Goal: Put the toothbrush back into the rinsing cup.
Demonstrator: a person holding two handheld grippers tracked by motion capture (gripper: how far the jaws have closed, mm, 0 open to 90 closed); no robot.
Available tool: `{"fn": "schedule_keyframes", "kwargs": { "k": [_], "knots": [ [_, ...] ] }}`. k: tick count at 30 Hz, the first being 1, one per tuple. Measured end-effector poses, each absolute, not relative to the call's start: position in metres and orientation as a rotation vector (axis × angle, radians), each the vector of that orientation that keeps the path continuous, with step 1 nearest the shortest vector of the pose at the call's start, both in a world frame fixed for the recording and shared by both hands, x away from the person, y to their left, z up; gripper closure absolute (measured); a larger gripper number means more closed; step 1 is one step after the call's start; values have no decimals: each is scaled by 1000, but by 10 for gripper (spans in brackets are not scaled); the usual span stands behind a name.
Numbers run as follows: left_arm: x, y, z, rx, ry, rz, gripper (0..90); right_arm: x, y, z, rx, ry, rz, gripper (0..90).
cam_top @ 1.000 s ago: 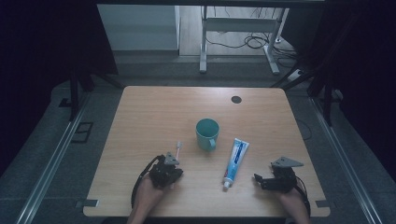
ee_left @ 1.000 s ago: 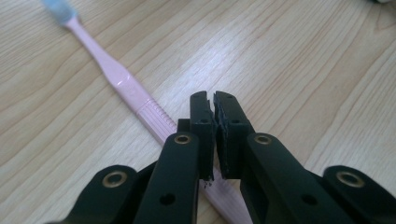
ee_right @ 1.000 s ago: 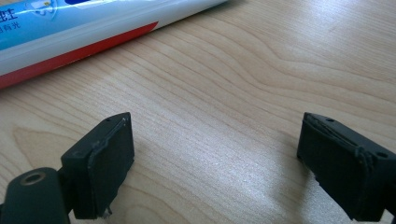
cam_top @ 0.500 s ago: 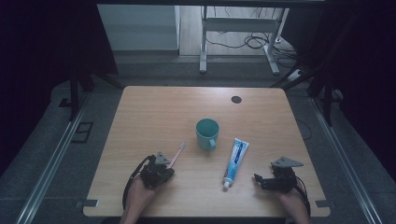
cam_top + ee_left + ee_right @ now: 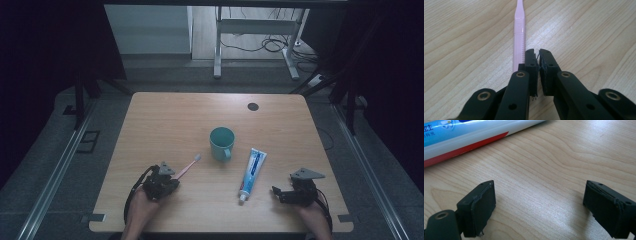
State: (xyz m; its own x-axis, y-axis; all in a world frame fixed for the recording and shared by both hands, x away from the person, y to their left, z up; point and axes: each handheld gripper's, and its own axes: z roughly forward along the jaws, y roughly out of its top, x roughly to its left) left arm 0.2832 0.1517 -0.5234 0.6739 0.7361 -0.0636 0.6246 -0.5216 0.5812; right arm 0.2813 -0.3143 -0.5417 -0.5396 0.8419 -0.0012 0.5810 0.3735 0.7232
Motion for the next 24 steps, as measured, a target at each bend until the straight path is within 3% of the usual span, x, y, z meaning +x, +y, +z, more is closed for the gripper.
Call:
{"fn": "schedule_keyframes", "kwargs": {
  "k": [7,24],
  "knots": [
    [288,153,-511,2308,1044,263,797,281,-314,-542,1239,2269,969,105],
    [317,145,-503,2475,1112,171,700,281,-314,-542,1238,2270,969,105]
  ]
}}
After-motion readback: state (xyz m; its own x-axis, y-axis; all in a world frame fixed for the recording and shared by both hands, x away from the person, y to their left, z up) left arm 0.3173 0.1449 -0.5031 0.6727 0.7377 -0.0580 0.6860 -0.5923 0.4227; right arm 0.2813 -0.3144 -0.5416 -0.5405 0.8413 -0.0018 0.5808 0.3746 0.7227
